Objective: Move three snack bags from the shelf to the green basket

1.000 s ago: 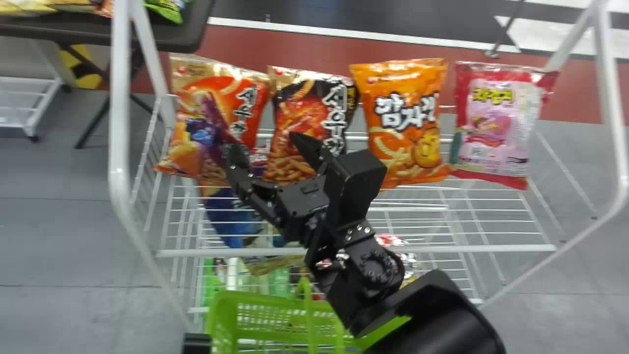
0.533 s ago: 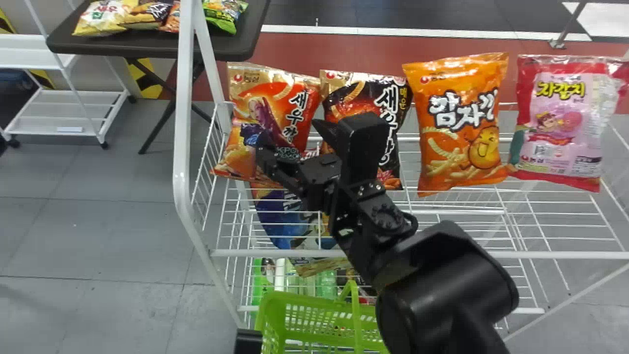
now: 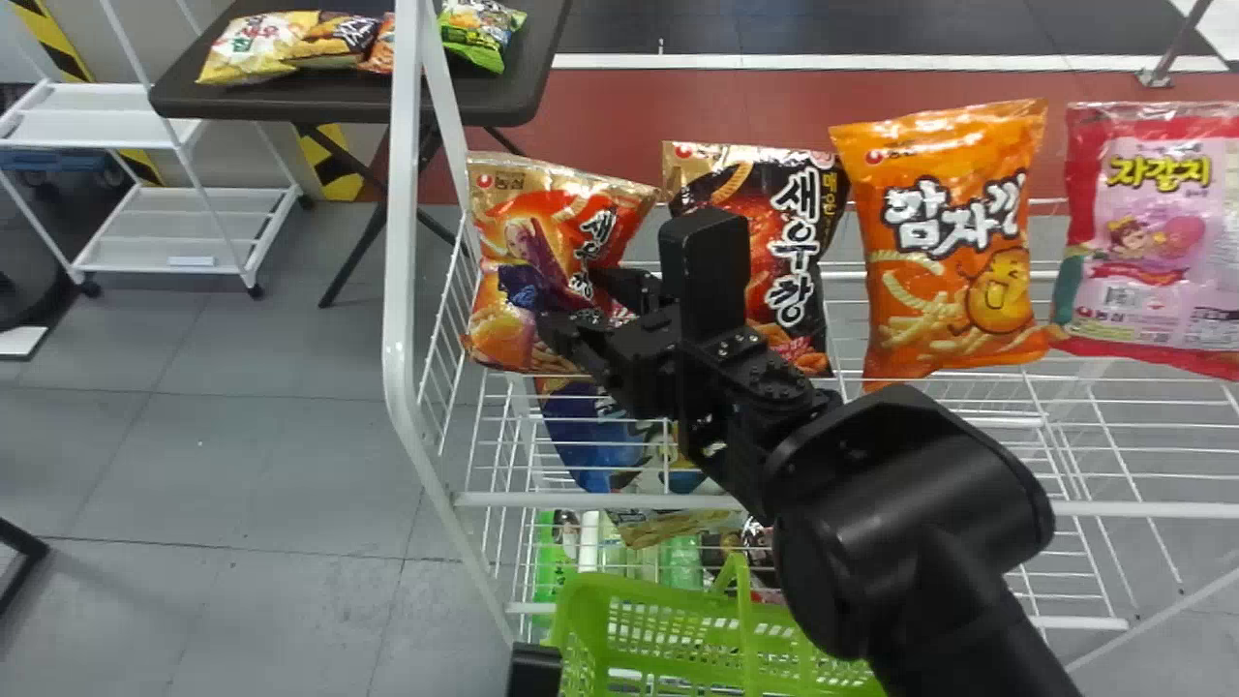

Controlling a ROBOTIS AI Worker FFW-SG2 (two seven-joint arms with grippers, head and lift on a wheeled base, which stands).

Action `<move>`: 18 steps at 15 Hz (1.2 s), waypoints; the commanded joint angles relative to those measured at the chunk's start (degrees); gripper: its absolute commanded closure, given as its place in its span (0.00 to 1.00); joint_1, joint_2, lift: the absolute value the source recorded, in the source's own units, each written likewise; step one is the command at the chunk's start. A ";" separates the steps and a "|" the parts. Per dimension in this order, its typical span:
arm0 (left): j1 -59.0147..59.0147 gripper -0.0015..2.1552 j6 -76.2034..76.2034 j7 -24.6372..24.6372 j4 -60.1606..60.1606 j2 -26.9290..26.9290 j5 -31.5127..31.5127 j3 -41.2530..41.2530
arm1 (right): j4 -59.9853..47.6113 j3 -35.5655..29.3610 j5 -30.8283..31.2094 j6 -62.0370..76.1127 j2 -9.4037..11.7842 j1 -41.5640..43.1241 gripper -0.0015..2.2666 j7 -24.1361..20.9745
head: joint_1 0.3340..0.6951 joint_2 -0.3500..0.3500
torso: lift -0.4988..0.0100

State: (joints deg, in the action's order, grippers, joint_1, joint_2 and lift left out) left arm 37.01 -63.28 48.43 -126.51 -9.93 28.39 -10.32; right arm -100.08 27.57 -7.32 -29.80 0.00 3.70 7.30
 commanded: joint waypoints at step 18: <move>-0.45 0.80 1.09 -0.09 0.30 1.41 -0.44 0.74 | -53.73 -25.90 3.98 -3.56 15.82 -46.59 0.98 5.09 | 1.00 0.02 | 0.89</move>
State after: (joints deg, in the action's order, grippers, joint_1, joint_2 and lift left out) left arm 36.72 -62.25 48.26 -126.49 -8.71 27.94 -9.96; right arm -152.62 5.30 -3.33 -34.69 15.62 -37.86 11.65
